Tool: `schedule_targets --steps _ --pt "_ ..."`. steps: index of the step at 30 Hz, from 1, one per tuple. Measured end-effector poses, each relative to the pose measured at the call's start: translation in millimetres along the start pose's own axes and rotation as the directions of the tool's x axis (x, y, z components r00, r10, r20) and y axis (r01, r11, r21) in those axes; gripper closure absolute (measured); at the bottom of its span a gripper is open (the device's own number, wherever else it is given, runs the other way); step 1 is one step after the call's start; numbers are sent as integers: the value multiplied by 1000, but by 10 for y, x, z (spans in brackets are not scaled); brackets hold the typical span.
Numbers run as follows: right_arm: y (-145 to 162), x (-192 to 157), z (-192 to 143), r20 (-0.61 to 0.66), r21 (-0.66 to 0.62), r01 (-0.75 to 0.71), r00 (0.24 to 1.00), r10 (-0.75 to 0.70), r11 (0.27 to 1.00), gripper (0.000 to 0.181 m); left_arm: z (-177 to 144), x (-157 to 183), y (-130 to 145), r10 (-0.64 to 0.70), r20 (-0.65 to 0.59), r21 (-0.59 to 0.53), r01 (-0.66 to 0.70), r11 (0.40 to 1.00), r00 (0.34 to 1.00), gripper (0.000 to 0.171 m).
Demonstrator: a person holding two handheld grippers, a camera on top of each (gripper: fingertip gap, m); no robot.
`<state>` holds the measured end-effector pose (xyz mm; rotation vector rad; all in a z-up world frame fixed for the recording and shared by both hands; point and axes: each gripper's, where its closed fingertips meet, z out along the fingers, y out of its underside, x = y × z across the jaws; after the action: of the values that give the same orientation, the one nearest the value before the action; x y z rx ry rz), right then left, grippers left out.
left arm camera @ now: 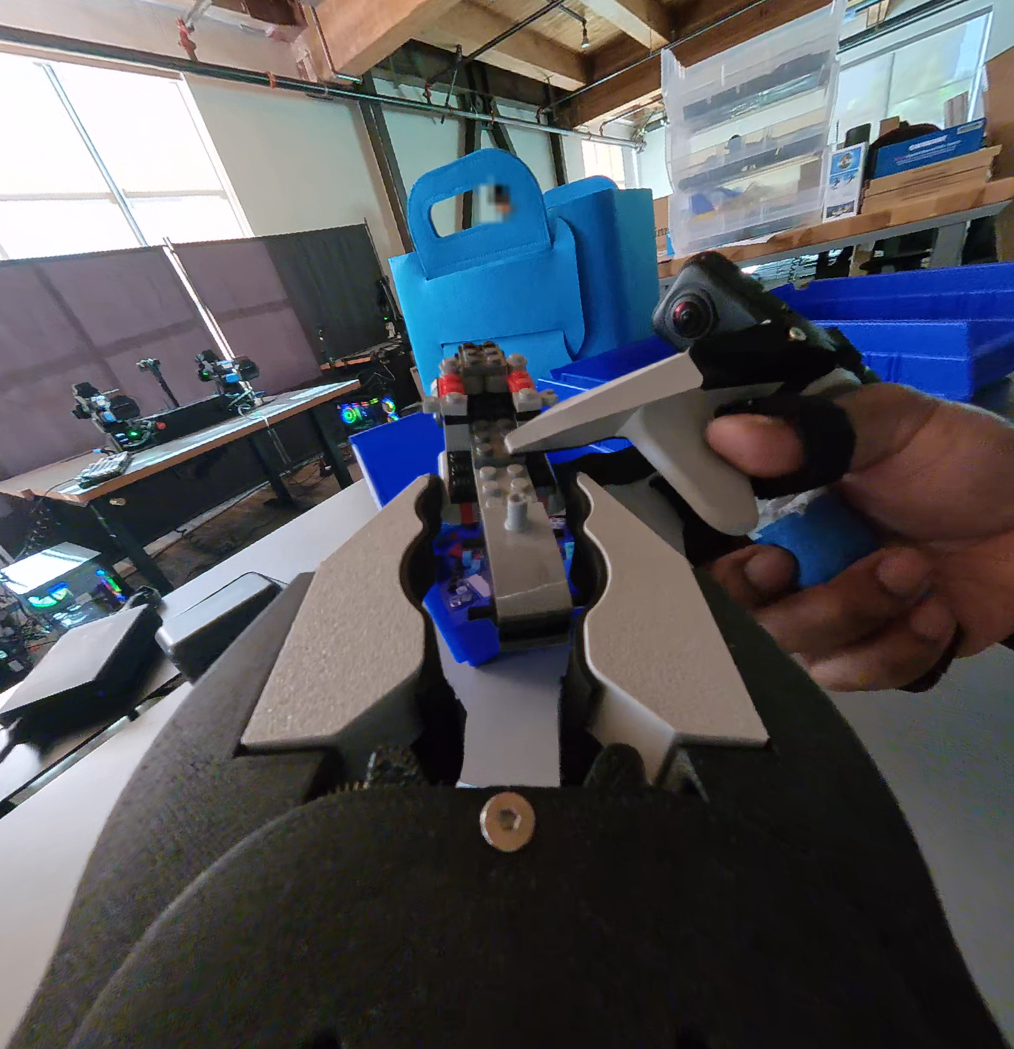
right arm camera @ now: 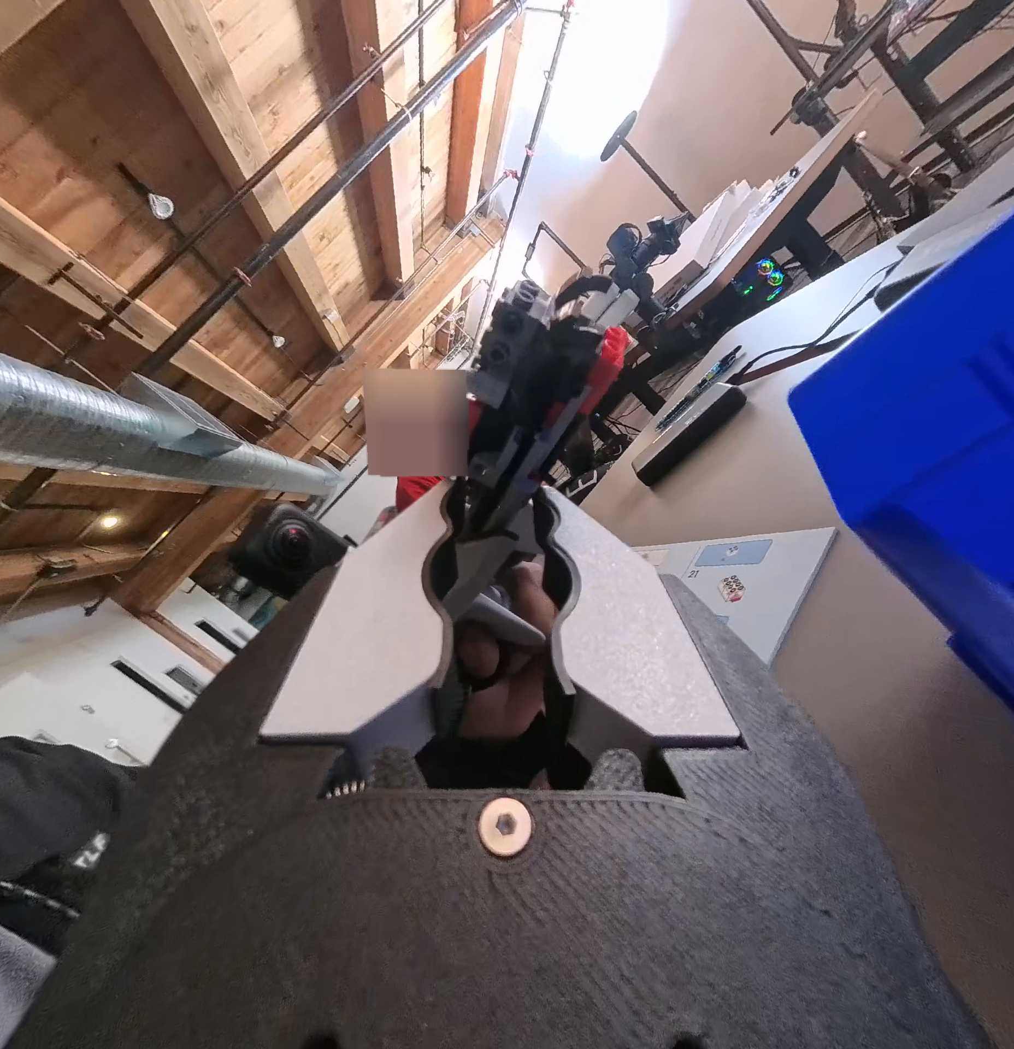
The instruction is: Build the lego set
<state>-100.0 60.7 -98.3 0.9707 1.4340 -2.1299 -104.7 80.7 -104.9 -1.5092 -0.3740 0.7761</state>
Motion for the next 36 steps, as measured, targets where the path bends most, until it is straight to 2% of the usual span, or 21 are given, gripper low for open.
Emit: schedule_targets --steps 5,8,10,14,17,19,23,36 --pt "-66 62 -67 -22 0 70 997 -70 998 158 -19 57 -16 -136 -148 -7 137 991 980 121" --pt "-144 97 -122 -28 19 63 998 -63 998 158 -69 53 -80 -321 -265 -19 329 944 909 118" --pt "-167 107 -142 -25 22 64 998 -64 998 158 -104 28 -123 -481 -342 -50 496 867 807 115" --pt "-136 91 -140 -5 -8 92 996 -92 996 158 -135 -30 -82 -770 -420 -192 782 593 480 123" --pt "-82 68 -121 17 -37 102 995 -101 994 158 -148 29 -54 -853 -456 -295 861 415 255 129" --pt "-51 60 -110 25 -52 105 994 -103 993 158 -157 57 -63 -863 -474 -325 877 353 172 136" --pt "-13 51 -96 33 -70 114 993 -112 991 157 -150 150 -14 -883 -455 -391 866 312 112 143" --pt "59 106 -81 13 -109 112 994 -112 988 158 -104 143 66 -922 -382 -401 889 221 57 153"
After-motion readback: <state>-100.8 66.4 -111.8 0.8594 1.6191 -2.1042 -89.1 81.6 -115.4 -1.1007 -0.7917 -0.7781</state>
